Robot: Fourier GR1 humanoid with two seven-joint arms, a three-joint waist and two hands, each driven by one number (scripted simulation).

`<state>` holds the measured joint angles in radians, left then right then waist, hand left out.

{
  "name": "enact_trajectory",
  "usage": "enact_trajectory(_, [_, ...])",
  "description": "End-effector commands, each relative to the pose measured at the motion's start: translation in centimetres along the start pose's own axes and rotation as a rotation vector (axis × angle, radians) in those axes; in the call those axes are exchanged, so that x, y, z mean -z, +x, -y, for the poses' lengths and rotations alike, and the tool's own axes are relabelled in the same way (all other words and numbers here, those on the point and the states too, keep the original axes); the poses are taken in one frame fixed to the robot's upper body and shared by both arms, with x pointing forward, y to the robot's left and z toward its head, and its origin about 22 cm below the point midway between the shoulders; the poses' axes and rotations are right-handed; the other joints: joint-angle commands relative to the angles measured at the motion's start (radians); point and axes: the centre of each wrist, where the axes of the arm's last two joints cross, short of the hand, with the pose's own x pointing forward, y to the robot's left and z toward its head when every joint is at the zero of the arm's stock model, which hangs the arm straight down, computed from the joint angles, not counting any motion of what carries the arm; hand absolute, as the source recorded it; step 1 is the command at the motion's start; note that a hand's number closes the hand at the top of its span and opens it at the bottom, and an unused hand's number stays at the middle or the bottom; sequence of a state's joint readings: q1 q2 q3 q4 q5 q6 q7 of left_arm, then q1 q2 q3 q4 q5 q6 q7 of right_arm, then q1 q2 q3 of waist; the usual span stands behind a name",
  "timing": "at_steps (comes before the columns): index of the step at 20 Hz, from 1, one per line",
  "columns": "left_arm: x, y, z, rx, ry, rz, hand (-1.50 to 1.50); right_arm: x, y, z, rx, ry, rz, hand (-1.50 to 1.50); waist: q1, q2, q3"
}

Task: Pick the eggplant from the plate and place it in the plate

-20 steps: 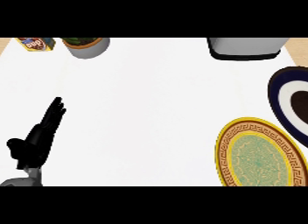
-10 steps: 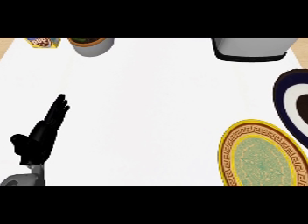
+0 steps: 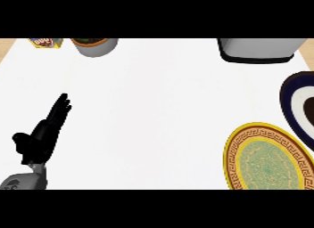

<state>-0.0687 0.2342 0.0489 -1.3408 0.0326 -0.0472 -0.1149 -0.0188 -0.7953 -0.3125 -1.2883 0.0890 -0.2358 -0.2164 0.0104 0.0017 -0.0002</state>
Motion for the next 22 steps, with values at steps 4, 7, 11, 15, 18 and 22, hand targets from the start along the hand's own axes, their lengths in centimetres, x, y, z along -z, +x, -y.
enact_trajectory(4, [0.0, 0.3, -0.3, -0.018, -0.009, 0.001, 0.0, 2.1, 1.6, -5.5, 0.199, -0.085, -0.143, -1.5, 0.004, 0.0, 0.0])
enact_trajectory(7, [0.3, 0.5, 0.2, 0.001, 0.013, -0.006, 0.0, 4.2, 2.0, -4.8, 0.157, -0.062, -0.194, -1.5, -0.003, -0.001, 0.0])
enact_trajectory(11, [-0.2, -0.1, -0.4, 0.004, -0.013, 0.002, 0.0, 4.3, 0.6, -7.8, 0.261, -0.059, -0.253, -1.5, 0.002, 0.001, 0.001])
enact_trajectory(15, [-0.4, 0.5, -0.3, -0.002, -0.003, 0.006, 0.0, 3.9, -0.6, -6.1, 0.396, -0.158, -0.239, -1.5, -0.006, -0.002, 0.001])
enact_trajectory(18, [-1.0, -0.2, -0.4, 0.004, 0.0, -0.004, 0.0, 1.7, -2.7, -6.7, 0.53, -0.273, -0.24, -1.5, -0.012, -0.002, 0.002])
enact_trajectory(22, [-0.6, -0.3, -1.9, -0.003, 0.01, -0.011, 0.0, 2.5, -4.8, -1.8, 0.71, -0.29, -0.242, -1.5, -0.013, 0.0, 0.002])
